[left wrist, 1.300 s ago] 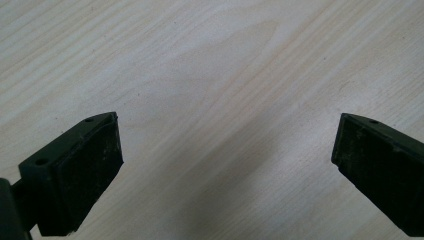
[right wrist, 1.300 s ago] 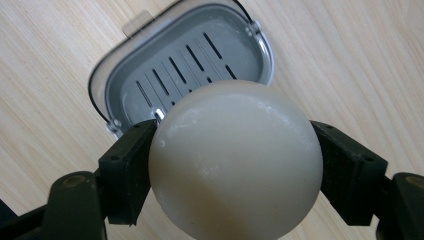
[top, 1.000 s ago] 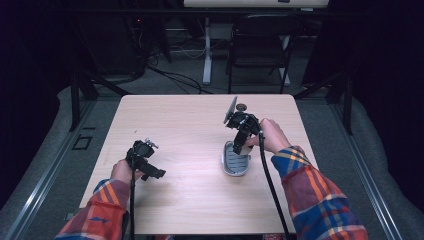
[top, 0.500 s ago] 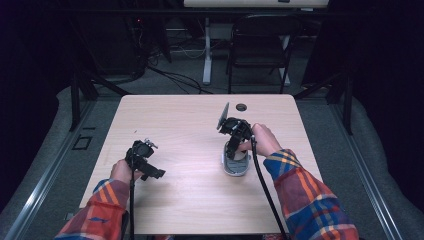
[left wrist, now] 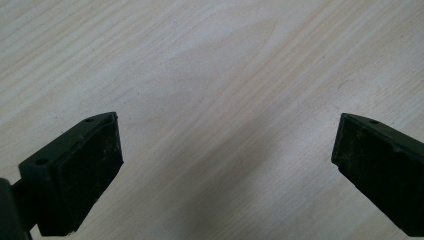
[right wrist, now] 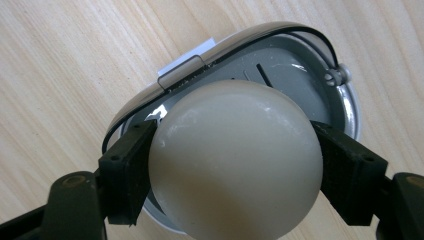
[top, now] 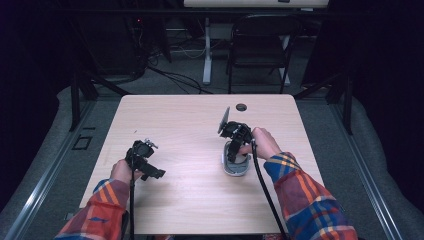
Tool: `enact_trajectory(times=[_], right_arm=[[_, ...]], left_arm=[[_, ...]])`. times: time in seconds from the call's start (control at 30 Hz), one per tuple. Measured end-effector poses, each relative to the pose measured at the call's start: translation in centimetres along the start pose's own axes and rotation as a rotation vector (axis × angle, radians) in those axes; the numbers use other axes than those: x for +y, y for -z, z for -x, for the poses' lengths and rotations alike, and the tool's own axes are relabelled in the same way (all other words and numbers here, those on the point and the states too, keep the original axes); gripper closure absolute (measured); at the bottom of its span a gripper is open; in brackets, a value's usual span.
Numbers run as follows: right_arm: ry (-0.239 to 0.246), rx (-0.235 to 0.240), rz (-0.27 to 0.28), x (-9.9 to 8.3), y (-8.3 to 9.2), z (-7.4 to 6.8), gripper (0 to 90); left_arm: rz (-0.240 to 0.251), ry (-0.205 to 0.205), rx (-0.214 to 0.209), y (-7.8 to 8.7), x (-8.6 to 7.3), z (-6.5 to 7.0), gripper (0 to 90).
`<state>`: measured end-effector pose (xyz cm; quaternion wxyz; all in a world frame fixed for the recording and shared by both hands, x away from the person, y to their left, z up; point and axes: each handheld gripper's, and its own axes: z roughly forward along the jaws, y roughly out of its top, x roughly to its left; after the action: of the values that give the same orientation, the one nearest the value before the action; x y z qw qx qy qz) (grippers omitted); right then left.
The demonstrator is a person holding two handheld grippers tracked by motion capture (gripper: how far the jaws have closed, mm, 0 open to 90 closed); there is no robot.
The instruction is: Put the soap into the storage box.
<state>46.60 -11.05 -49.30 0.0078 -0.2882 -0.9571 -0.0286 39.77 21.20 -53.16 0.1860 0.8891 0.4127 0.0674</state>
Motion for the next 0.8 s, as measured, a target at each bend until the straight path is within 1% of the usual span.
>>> enact_trajectory(times=[0.23,0.43,0.57,0.8], right_arm=[[0.0,0.004,-0.01,-0.1,-0.6,0.0,23.8],[-0.002,-0.007,-0.004,-0.2,-0.9,0.0,23.7],[0.01,-0.012,-0.019,-0.2,-1.1,0.1,23.7],[0.008,-0.012,-0.013,-0.2,-1.5,0.0,23.6]], left_arm=[[-0.001,0.0,0.0,0.0,0.0,0.0,0.0],[-0.001,0.0,0.0,0.0,0.0,0.0,0.0],[-0.002,0.0,0.0,0.0,0.0,0.0,0.0],[-0.001,0.001,-0.001,0.0,0.0,0.0,0.0]])
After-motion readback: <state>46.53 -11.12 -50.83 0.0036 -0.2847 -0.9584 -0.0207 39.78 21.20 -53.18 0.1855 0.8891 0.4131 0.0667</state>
